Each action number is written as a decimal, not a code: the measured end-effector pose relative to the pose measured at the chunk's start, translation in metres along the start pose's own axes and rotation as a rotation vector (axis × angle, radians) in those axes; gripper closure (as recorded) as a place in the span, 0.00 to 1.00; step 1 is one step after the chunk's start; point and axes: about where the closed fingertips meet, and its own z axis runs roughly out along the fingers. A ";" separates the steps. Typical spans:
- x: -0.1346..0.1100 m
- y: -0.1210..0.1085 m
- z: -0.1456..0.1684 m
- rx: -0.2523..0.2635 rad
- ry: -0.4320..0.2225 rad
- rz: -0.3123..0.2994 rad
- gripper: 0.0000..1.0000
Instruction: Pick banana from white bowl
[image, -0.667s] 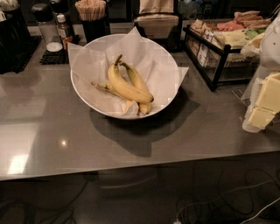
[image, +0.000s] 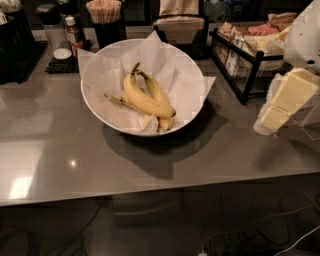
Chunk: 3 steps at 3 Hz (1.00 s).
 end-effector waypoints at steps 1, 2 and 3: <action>-0.059 -0.015 0.014 -0.056 -0.176 0.056 0.00; -0.122 -0.018 0.034 -0.189 -0.299 0.052 0.00; -0.131 -0.020 0.036 -0.204 -0.318 0.047 0.00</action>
Offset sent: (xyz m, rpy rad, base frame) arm 0.0849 0.1877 0.0184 0.4979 0.2205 0.2125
